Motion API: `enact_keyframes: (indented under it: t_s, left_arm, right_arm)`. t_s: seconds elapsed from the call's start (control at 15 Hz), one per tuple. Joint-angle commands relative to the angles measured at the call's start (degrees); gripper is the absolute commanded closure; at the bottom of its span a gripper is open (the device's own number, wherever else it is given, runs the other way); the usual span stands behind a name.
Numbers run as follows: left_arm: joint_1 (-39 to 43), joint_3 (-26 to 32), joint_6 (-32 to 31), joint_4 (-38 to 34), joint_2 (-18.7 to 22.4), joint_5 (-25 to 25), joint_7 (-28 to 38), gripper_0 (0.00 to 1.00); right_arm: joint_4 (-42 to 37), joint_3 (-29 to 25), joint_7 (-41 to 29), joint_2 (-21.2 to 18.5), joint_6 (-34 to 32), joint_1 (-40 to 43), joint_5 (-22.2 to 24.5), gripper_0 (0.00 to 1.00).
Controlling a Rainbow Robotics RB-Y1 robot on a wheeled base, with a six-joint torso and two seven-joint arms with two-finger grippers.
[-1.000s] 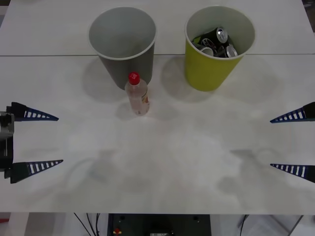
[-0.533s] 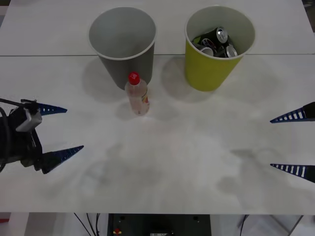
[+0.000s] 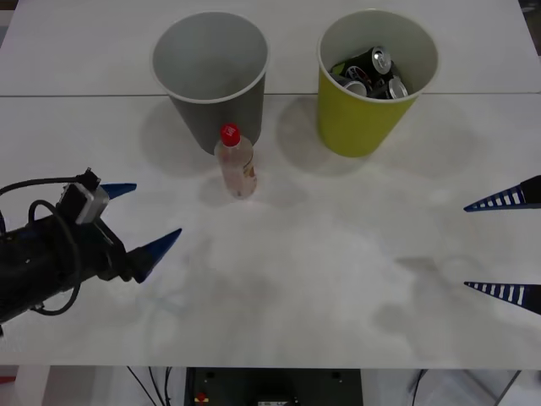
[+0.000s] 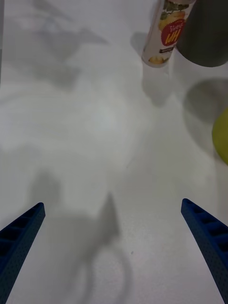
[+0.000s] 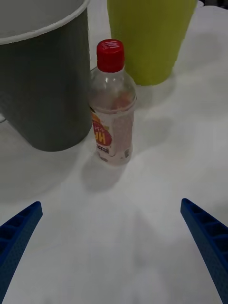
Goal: Put the can into the green bin and the plastic bottle into the gray bin
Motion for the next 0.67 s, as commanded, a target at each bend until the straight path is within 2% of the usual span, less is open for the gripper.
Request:
enact_keyframes:
  t_s: [0.07,0.2,0.33,0.67]
  left_arm:
    - [-2.3,-4.63,5.76,3.99,-0.99,-6.04,4.0,0.0]
    - [-3.62,-7.36,9.71,7.68,-3.54,-11.48,5.93,0.0]
    - [-4.41,-8.67,12.52,11.55,-8.2,-17.29,5.93,0.0]
    - [-5.38,-11.49,20.61,18.66,-17.6,-24.58,6.63,0.0]
  right_arm:
    - [0.0,0.0,0.0,0.0,0.0,0.0,0.0,0.0]
    - [0.0,0.0,0.0,0.0,0.0,0.0,0.0,0.0]
    - [0.0,0.0,0.0,0.0,0.0,0.0,0.0,0.0]
    - [0.0,0.0,0.0,0.0,0.0,0.0,0.0,0.0]
